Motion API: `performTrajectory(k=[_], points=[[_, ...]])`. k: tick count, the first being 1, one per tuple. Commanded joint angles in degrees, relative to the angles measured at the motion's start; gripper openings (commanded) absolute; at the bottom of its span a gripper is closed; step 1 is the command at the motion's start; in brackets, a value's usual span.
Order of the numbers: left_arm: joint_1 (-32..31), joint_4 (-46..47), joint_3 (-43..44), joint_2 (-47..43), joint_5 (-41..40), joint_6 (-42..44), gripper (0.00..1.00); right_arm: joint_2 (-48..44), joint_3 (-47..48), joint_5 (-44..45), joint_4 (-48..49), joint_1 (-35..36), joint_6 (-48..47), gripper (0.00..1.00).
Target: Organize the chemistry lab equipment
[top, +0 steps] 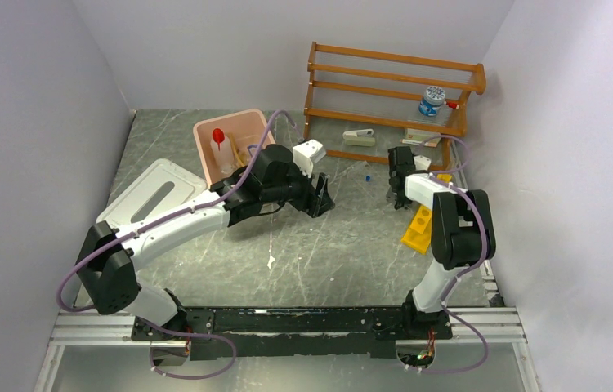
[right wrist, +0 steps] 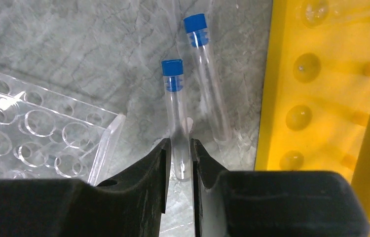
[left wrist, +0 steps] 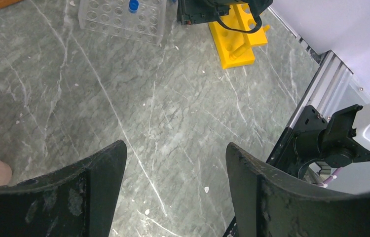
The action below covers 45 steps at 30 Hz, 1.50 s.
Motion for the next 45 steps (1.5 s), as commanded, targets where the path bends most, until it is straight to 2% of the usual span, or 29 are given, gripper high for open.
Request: performTrajectory(k=[1, 7, 12, 16, 21, 27, 32, 35, 38, 45], points=[[0.27, -0.19, 2.22, 0.31, 1.5, 0.34, 0.77, 2.24, -1.05, -3.62, 2.3, -1.5, 0.4, 0.25], [0.27, -0.3, 2.56, 0.25, 0.85, -1.05, 0.78, -0.08, -2.5, -4.69, 3.53, -2.36, 0.63, 0.09], [0.32, 0.6, 2.31, 0.44, 0.04, -3.94, 0.84, -9.79, -1.39, -4.06, 1.37, -2.36, 1.2, 0.1], [0.3, 2.89, 3.19, 1.75, 0.58, -7.46, 0.89, -20.46, -1.13, -6.94, -0.24, -2.36, 3.45, 0.11], [0.27, 8.36, 5.3, 5.11, 3.89, -13.24, 0.89, -30.5, 0.34, -18.12, -3.27, -2.36, 6.16, 0.11], [0.27, 18.65, 8.41, 10.65, 6.51, -24.37, 0.86, -41.32, -0.56, -34.95, -0.93, -2.35, 11.41, 0.12], [0.15, 29.11, 8.53, 14.79, 9.94, -30.54, 0.81, -45.44, -1.78, -43.26, 1.34, -2.36, 17.15, 0.12], [0.12, 30.78, 10.06, 16.61, 9.92, -31.58, 0.78, -47.14, -2.83, -46.14, 3.01, -2.29, 19.84, 0.12], [0.13, 34.65, 10.24, 17.03, 9.17, -32.33, 0.75, -48.22, -4.01, -46.66, 3.47, -2.27, 21.02, 0.12], [0.04, 36.58, 11.73, 18.37, 8.81, -33.79, 0.79, -48.59, -4.96, -46.36, 3.79, -2.22, 21.42, 0.12]])
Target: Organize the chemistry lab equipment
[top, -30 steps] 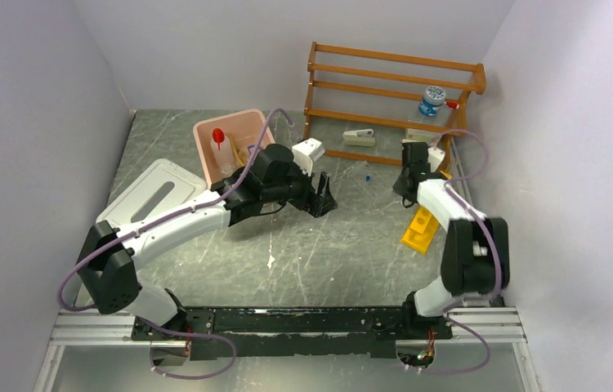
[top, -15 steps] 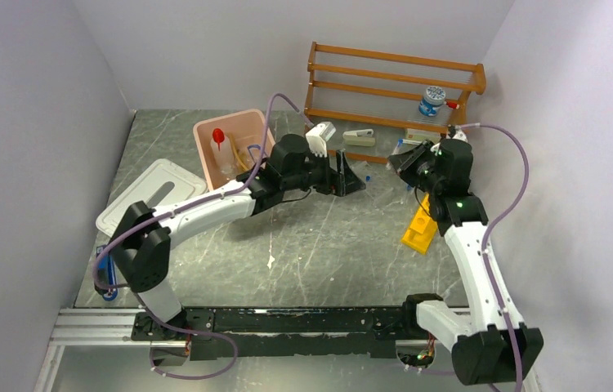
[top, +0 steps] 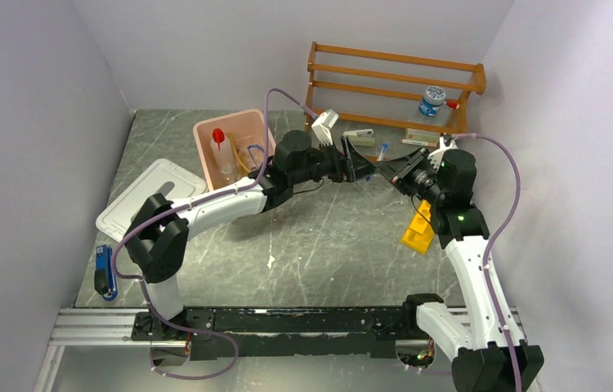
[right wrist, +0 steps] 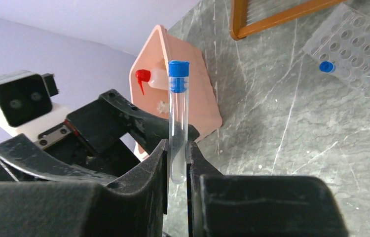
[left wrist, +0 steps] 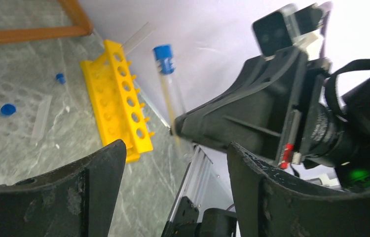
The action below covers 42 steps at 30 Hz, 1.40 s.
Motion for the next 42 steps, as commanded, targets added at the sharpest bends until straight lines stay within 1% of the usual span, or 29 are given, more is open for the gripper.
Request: performTrajectory(k=[1, 3, 6, 8, 10, 12, 16, 17, 19, 22, 24, 26, 29, 30, 31, 34, 36, 37, 40, 42], points=[[-0.03, 5.47, 2.65, 1.0, 1.2, -1.89, 0.78, -0.63, -0.65, -1.7, 1.88, -0.03, 1.15, 0.12], [-0.11, 4.73, 3.16, 1.5, 1.3, -2.13, 0.72, -0.32, -0.95, -1.64, 2.16, -0.04, 1.4, 0.12], [-0.27, 3.22, 3.91, 2.21, 1.68, -1.51, 0.54, 0.06, -1.09, -1.91, 2.73, -0.04, 2.05, 0.12], [-0.29, 3.41, 3.67, 2.45, 1.87, -1.31, 0.45, 0.37, -1.09, -2.05, 2.79, -0.04, 2.58, 0.12], [-0.37, 4.21, 3.35, 2.41, 2.41, -1.26, 0.39, 0.69, -1.18, -2.14, 2.8, -0.04, 3.24, 0.12], [-0.36, 4.97, 2.86, 2.41, 3.27, -1.24, 0.36, 1.04, -1.18, -2.24, 2.92, -0.04, 3.71, 0.12], [-0.39, 5.71, 1.26, 1.69, 3.89, -1.42, 0.37, 2.07, -0.84, -2.1, 2.47, -0.04, 4.06, 0.12], [-0.36, 6.11, 0.67, 1.39, 4.07, -1.45, 0.4, 2.26, -0.87, -2.11, 2.46, -0.04, 4.13, 0.11], [-0.39, 6.15, -0.77, 0.58, 4.3, -1.17, 0.48, 2.63, -0.8, -1.88, 2.53, -0.05, 4.29, 0.11], [-0.39, 7.19, -2.68, -0.57, 4.2, -0.84, 0.53, 3.3, -0.63, -2.1, 2.79, -0.04, 4.4, 0.11], [-0.36, 8.62, -3.29, -0.76, 4.49, -0.84, 0.5, 3.68, -0.53, -2.41, 3.08, -0.04, 4.24, 0.11], [-0.38, 8.07, -2.46, -0.49, 4.64, -0.38, 0.41, 3.82, -0.67, -2.65, 3.4, -0.05, 4.31, 0.11], [-0.34, 7.06, -1.55, 0.02, 5.05, 0.05, 0.32, 4.16, -0.53, -2.74, 3.2, -0.04, 4.02, 0.11], [-0.45, 6.83, -1.41, 0.08, 4.87, 0.01, 0.32, 4.32, -0.45, -2.8, 3.28, -0.04, 3.93, 0.11], [-0.41, 6.86, -1.35, 0.14, 4.78, 0.05, 0.34, 4.49, -0.32, -3.01, 3.43, -0.04, 3.7, 0.11], [-0.4, 5.91, -0.1, 0.86, 4.11, 0.23, 0.47, 4.94, -0.09, -3.22, 3.27, -0.09, 2.85, 0.11], [-0.42, 4.23, 1.67, 1.67, 3.73, 0.47, 0.5, 5.12, -0.13, -3.5, 3.07, -0.04, 1.92, 0.11], [-0.41, 3.14, 2.55, 2.24, 3.33, 0.56, 0.51, 5.14, -0.17, -3.55, 3.1, 0.01, 1.39, 0.11], [-0.46, 2.17, 4.33, 3.08, 2.13, 0.75, 0.45, 5.26, -0.41, -3.77, 2.71, -0.04, 0.25, 0.11], [-0.48, 1.09, 5.01, 3.58, 1.85, 1.19, 0.37, 5.32, -0.52, -4.08, 2.92, -0.04, 0.48, 0.11]])
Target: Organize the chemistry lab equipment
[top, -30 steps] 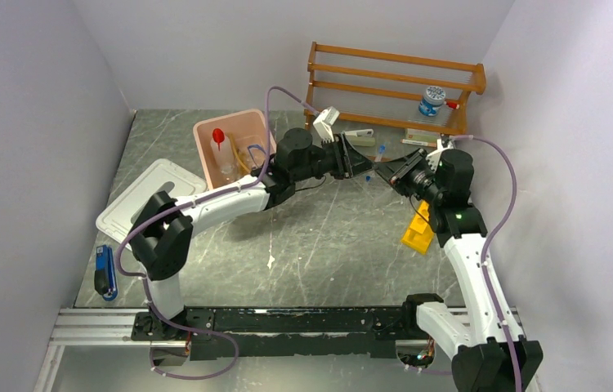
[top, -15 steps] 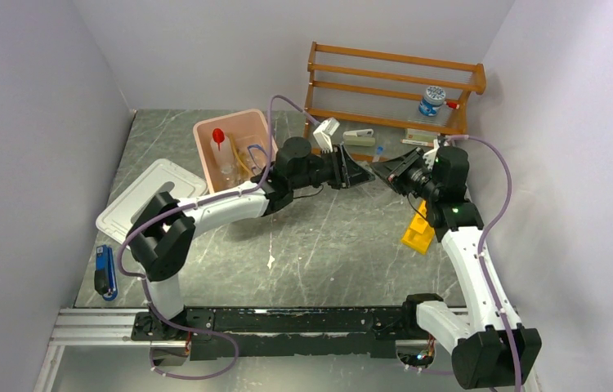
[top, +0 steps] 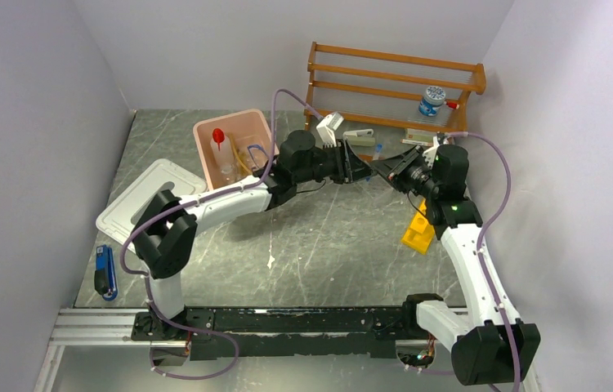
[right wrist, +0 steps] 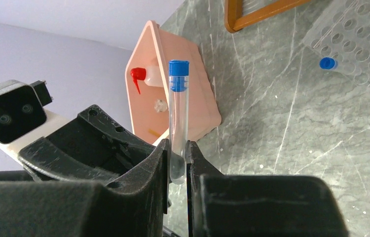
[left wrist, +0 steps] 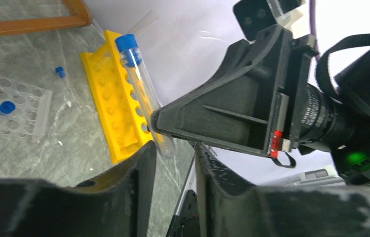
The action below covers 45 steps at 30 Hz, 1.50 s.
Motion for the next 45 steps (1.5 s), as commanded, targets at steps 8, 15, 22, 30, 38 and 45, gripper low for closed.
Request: performTrajectory(k=[8, 15, 22, 30, 38, 45], points=[[-0.82, 0.59, 1.69, 0.06, -2.94, 2.98, 0.32, 0.9, 1.59, -3.13, 0.01, 0.08, 0.09, 0.11], [-1.13, 2.43, 1.04, -0.31, -6.74, 4.08, 0.18, 0.83, 1.86, -3.51, -0.65, 0.01, -0.83, 0.12], [-1.22, 3.66, -1.23, -1.52, -5.62, 6.31, 0.05, 1.13, 3.41, -2.13, -2.42, 0.03, -2.41, 0.27], [-1.21, 2.51, -6.97, -6.44, -2.15, 15.39, 0.05, 6.11, 13.12, 0.95, -10.99, -0.29, -6.54, 0.53], [-1.06, -0.85, -10.47, -11.18, 0.65, 28.69, 0.05, 12.34, 22.12, -9.61, -23.93, -0.42, -18.97, 0.58], [-0.86, -3.91, -10.6, -11.91, -0.03, 33.5, 0.05, 11.89, 22.81, -15.18, -23.09, -0.41, -19.4, 0.4]])
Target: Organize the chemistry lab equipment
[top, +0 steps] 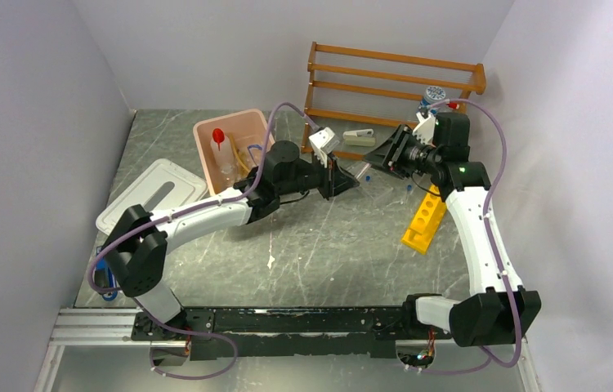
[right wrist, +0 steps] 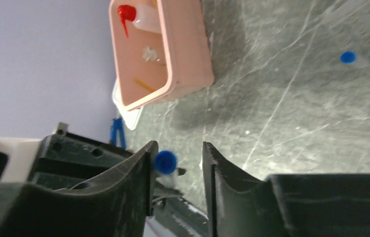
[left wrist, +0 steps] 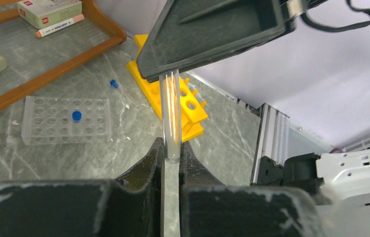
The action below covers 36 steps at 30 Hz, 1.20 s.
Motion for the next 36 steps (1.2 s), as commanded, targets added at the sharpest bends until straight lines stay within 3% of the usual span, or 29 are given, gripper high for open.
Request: performTrajectory(k=[1, 6, 15, 16, 17, 20, 22, 28, 36], points=[[0.15, -1.97, -0.99, -1.33, 0.24, 5.81, 0.05, -0.8, 1.64, -5.57, -1.82, -0.13, -1.65, 0.38], [0.33, -2.49, -1.79, -1.62, -0.14, 7.29, 0.05, -0.91, 2.47, -5.05, -3.14, -0.13, -1.65, 0.36], [1.12, -2.24, -3.02, -2.41, 0.27, 8.26, 0.05, -0.91, 1.46, -1.94, -2.58, -0.13, -2.07, 0.12], [1.3, -2.8, -2.9, -2.49, -0.94, 7.67, 0.13, -1.28, 1.33, -0.6, -2.33, -0.13, -2.44, 0.11], [1.47, -3.86, -2.72, -2.56, -2.99, 6.55, 0.28, -1.75, 1.01, 1.18, -1.39, -0.13, -3.1, 0.11], [2.24, -6.83, -3.09, -3.11, -8.81, 3.89, 0.59, -4.05, -1.83, 9.37, 2.26, 0.25, -5.78, 0.11], [2.94, -8.78, -3.72, -4.01, -12.36, 2.09, 0.68, -6.25, -5.24, 18.5, 6.55, 2.26, -7.1, 0.11], [4.58, -14.25, -4.38, -6.66, -12.67, 0.04, 0.7, -7.22, -13.63, 50.42, 14.12, 16.95, -9.53, 0.09], [5.81, -20.36, -3.65, -9.04, -11.39, -0.03, 0.68, -6.09, -26.45, 72.02, 30.83, 27.16, -16.6, 0.07]])
